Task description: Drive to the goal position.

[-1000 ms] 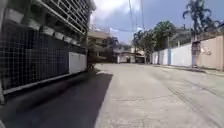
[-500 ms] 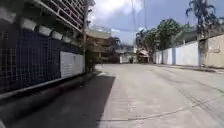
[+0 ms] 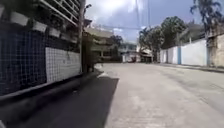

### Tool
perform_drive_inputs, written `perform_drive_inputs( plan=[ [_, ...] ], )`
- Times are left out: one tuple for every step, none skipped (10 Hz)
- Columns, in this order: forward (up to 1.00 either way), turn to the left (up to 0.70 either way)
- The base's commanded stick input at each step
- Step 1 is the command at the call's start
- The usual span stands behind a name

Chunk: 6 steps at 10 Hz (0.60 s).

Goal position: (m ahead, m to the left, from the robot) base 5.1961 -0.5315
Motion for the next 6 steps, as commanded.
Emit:
perform_drive_inputs(
  plan=[
    [1.00,0.00],
    [1.00,0.00],
    [1.00,0.00],
    [1.00,-0.07],
    [1.00,-0.24],
    [1.00,-0.34]
  ],
)
